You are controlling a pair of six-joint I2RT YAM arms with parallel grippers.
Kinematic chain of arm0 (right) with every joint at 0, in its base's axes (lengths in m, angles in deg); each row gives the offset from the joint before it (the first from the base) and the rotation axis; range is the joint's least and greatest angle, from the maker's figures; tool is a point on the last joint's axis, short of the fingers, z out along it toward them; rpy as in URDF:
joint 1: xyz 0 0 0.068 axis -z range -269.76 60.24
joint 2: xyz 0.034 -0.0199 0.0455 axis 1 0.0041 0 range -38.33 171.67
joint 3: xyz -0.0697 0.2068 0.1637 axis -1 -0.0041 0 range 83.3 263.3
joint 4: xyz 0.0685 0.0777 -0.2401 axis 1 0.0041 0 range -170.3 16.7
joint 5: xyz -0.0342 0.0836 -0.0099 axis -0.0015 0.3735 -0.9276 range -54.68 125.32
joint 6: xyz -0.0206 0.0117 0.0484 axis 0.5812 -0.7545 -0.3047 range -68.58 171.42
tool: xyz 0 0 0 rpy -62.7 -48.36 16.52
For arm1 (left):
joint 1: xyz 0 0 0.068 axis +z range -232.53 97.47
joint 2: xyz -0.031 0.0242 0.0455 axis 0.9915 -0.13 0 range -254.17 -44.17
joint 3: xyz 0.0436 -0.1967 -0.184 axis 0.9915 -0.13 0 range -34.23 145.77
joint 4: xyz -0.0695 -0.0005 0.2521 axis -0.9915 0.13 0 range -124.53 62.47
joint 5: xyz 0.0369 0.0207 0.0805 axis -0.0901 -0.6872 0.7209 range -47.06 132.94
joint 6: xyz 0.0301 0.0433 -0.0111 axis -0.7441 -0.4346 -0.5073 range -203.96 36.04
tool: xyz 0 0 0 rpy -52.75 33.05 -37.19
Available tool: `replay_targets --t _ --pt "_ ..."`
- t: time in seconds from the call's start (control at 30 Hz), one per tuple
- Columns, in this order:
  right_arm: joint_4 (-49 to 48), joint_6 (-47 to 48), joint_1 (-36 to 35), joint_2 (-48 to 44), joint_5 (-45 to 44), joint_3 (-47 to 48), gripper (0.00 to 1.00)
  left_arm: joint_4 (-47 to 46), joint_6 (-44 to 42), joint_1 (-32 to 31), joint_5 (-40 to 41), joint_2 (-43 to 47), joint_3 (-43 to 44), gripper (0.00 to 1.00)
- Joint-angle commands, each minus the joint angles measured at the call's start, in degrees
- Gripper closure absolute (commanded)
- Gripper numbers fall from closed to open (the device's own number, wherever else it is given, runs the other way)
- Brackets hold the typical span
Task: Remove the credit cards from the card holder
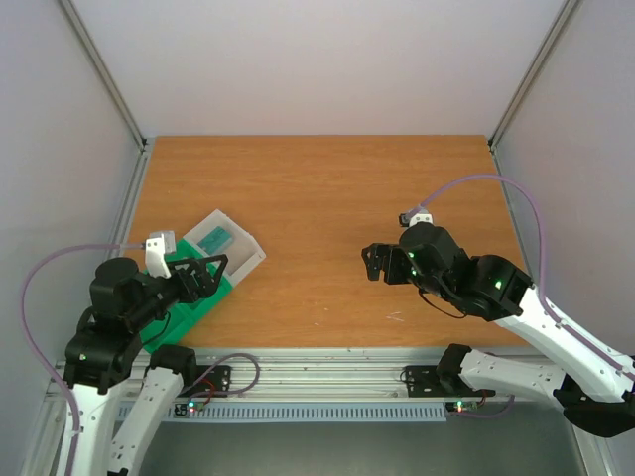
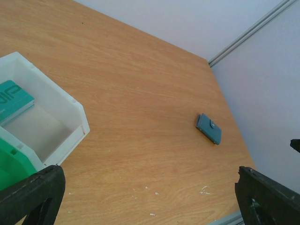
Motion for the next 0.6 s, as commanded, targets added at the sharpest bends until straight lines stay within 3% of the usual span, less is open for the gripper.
replay_targets --t 0.0,0.17,0.47,0.57 --pt "0.1 -1.1 -0.5 -0.5 -0.8 -0.5 0.02 -0.5 0.2 0.4 1.1 1.5 -1.6 0.01" --pt "0.6 -1.6 -0.5 0.2 -0.7 -0.5 0.02 -0.6 1.4 0.4 3.2 0.6 -2.7 0.01" --pt "-2.4 0.1 -0.5 -1.5 0.9 -2.9 0.02 2.5 7.7 0.4 19.0 -5.1 -3.7 0.01" --pt "-3.2 0.2 -0.5 -2.9 0.9 -4.0 0.02 2.5 8.4 0.4 24.4 -7.9 -5.0 0.08"
